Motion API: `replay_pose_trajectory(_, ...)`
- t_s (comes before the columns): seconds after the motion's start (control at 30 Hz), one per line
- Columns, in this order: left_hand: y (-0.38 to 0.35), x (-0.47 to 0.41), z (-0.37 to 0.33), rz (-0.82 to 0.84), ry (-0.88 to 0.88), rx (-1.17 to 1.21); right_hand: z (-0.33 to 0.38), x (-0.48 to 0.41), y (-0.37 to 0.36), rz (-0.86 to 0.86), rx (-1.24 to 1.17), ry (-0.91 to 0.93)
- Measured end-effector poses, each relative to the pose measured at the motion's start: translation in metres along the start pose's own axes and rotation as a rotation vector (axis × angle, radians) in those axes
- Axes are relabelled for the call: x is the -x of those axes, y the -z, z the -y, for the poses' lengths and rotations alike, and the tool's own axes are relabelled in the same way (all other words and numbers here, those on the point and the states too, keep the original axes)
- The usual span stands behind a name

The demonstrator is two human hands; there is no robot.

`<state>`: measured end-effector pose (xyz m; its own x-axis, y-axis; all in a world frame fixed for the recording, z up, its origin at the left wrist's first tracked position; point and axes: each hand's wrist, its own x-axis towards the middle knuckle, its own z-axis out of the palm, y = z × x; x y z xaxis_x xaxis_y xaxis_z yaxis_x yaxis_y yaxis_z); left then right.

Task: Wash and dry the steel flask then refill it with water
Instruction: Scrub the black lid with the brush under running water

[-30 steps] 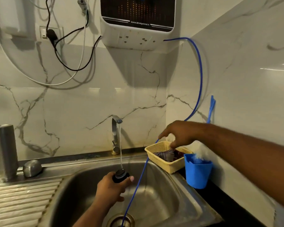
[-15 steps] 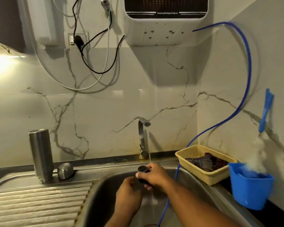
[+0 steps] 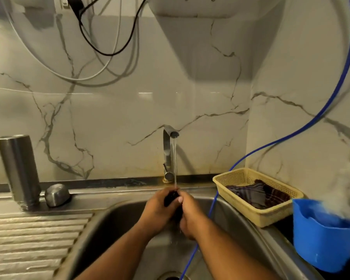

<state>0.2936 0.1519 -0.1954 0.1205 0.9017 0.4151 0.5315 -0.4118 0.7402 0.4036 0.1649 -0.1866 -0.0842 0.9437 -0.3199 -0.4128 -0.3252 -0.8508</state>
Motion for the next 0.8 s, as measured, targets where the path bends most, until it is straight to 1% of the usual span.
replay_pose_trajectory(0.13, 0.008, 0.005, 0.008, -0.081, 0.010, -0.097, 0.001, 0.002, -0.001, 0.052, 0.029, 0.059)
replay_pose_trajectory(0.23, 0.017, 0.008, 0.009, -0.135, 0.023, -0.029, 0.001, 0.003, -0.002, 0.006, 0.147, 0.131)
replay_pose_trajectory(0.37, 0.026, 0.008, 0.010, -0.065, 0.034, 0.045, 0.003, 0.003, 0.002, -0.084, 0.293, 0.135)
replay_pose_trajectory(0.43, 0.029, 0.008, 0.009, -0.026, 0.007, 0.048, 0.004, 0.003, 0.005, -0.121, 0.342, 0.125)
replay_pose_trajectory(0.5, 0.030, 0.008, 0.006, -0.007, -0.035, 0.043, 0.004, 0.003, 0.005, -0.119, 0.370, 0.100)
replay_pose_trajectory(0.57, 0.027, 0.005, 0.004, -0.026, -0.074, 0.013, 0.003, 0.009, 0.002, -0.095, 0.359, 0.080)
replay_pose_trajectory(0.6, 0.025, 0.005, 0.002, -0.048, -0.067, 0.016, 0.003, 0.010, 0.001, -0.092, 0.329, 0.086)
replay_pose_trajectory(0.73, 0.016, 0.002, -0.004, -0.176, 0.013, 0.111, 0.001, 0.009, 0.002, -0.067, 0.207, 0.126)
replay_pose_trajectory(0.8, 0.015, 0.002, -0.007, -0.203, 0.044, 0.140, 0.000, 0.009, 0.002, -0.021, 0.161, 0.121)
